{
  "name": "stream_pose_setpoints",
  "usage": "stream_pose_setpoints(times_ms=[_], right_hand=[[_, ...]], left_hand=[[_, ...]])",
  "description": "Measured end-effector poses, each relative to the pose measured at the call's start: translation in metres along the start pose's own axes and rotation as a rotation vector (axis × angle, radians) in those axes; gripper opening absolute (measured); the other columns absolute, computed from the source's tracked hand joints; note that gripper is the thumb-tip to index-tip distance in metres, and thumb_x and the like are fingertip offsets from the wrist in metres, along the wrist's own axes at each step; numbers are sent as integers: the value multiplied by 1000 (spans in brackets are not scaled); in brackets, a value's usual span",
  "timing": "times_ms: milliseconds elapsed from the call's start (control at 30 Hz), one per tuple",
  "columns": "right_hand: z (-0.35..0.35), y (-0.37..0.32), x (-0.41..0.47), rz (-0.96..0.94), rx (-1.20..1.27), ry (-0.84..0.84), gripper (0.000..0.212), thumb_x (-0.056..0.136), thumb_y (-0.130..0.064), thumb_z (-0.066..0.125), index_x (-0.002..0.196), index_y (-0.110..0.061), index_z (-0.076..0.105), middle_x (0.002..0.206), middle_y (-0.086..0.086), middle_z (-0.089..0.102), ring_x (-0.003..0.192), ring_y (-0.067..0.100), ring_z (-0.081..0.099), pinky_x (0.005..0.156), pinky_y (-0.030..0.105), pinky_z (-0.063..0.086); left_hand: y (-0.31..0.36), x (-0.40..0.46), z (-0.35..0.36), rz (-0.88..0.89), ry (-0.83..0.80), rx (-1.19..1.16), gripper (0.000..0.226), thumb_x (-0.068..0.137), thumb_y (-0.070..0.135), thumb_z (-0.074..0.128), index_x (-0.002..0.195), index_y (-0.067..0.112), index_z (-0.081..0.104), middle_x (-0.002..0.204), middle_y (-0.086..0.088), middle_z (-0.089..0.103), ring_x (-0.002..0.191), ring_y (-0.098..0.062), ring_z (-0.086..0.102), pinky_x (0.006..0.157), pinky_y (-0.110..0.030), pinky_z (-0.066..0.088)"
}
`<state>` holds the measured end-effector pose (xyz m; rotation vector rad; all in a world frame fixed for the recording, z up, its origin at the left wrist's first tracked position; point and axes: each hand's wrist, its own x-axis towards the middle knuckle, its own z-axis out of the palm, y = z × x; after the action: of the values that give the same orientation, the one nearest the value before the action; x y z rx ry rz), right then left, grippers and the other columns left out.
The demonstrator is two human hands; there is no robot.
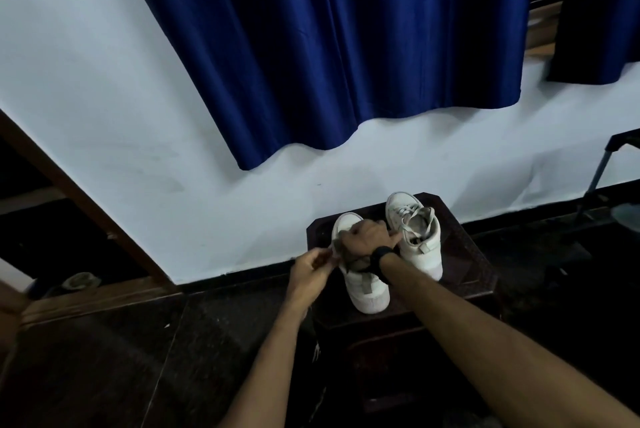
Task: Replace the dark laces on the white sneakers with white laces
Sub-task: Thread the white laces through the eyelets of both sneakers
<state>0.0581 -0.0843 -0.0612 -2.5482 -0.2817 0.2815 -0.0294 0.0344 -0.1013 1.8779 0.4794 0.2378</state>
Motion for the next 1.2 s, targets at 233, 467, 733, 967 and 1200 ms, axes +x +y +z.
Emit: stream_pose_setpoints(times_ms=[233, 467, 733, 967, 1200], right_hand=[[-2, 4, -7, -114, -174, -78, 55, 89, -56, 40, 125, -16, 50, 124, 10, 60, 127, 26, 48, 110, 58, 6], [-10, -1, -6, 18, 496, -16, 30, 77, -56, 59, 83, -27, 61, 94, -4, 69, 104, 21, 63, 100, 42, 43], [-49, 16, -57, -223, 1020, -629, 63, 97, -62, 27, 94, -10, 62, 67, 12, 65, 65, 23, 59, 69, 32, 44], [-110, 53, -60, -347, 933, -405, 31, 102, -25, 44, 83, -9, 62, 47, -8, 35, 41, 5, 31, 42, 15, 29], [-94, 9, -51, -564, 322, -120, 32, 98, -33, 53, 81, -13, 71, 62, -11, 58, 55, -3, 48, 64, 20, 42]], left_hand=[[8, -16, 1, -23, 52, 197, 26, 88, 30, 68, 70, 11, 67, 55, -1, 66, 45, -13, 57, 53, -23, 43], [71, -39, -9, -130, -133, -453, 14, 95, 5, 56, 101, 1, 68, 74, -10, 69, 55, -15, 63, 58, -24, 53], [129, -22, -14, -181, -70, -1048, 14, 96, -8, 45, 97, -5, 59, 82, -17, 71, 81, -20, 71, 90, -34, 55], [86, -8, -54, -426, 495, -462, 43, 77, 6, 62, 119, -3, 55, 91, -15, 68, 91, -31, 65, 81, -41, 54], [121, -44, 1, 181, -181, -221, 41, 102, 41, 43, 115, 10, 68, 99, -2, 70, 89, -15, 67, 77, -24, 53]])
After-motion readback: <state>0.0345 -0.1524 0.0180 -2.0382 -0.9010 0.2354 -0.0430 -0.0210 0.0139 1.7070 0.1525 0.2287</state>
